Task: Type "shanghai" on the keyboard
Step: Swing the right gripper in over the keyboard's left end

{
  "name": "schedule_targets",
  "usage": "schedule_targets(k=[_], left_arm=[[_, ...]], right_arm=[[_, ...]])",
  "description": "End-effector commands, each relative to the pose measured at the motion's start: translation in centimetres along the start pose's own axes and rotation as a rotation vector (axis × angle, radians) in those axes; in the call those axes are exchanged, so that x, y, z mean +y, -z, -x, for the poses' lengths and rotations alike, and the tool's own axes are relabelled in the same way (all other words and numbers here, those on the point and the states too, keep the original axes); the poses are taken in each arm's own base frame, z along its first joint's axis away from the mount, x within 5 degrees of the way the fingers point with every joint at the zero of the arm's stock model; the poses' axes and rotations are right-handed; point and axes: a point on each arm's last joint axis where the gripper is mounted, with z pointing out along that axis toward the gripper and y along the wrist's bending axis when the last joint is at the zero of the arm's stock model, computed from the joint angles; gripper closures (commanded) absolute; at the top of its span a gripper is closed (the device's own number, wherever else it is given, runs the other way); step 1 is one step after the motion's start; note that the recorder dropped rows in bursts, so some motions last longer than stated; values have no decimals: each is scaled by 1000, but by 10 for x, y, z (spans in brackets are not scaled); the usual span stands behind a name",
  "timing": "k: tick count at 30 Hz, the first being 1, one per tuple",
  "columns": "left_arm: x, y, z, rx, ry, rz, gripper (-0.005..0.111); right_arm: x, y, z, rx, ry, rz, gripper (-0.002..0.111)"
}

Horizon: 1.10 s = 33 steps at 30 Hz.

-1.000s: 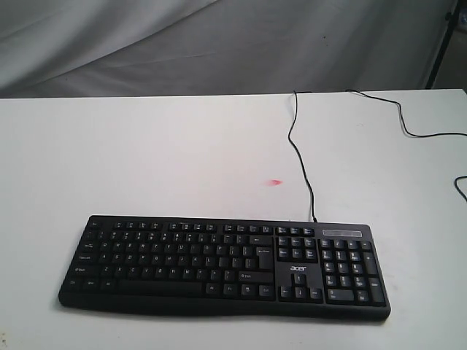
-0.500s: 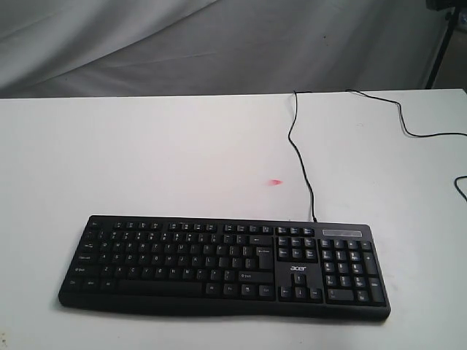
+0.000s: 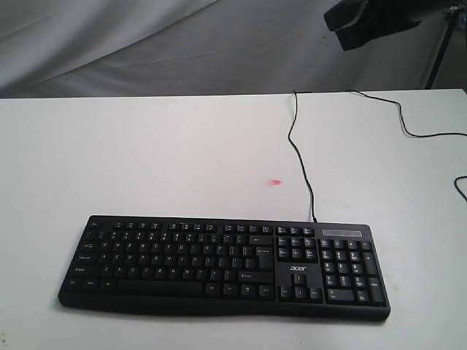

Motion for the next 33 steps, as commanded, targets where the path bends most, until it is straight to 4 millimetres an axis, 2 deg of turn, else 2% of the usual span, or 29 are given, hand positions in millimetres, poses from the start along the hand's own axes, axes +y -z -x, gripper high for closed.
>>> schedule_targets(k=[1, 4, 10, 18, 21, 27, 33], left_arm=[[0, -1, -1, 4, 3, -5, 106], [0, -1, -1, 4, 3, -5, 106], [0, -1, -1, 4, 3, -5, 106], [0, -1, -1, 4, 3, -5, 106], [0, -1, -1, 4, 3, -5, 106], [0, -1, -1, 4, 3, -5, 106], [0, -1, -1, 4, 3, -5, 106]], right_arm=[[5, -8, 4, -63, 38, 80, 108], [11, -20, 0, -73, 75, 191, 108], [33, -60, -8, -62, 179, 329, 108], [87, -130, -19, -59, 189, 461, 108], [110, -149, -26, -27, 202, 513, 108], [158, -172, -36, 21, 234, 627, 108], [199, -181, -40, 46, 275, 712, 108]])
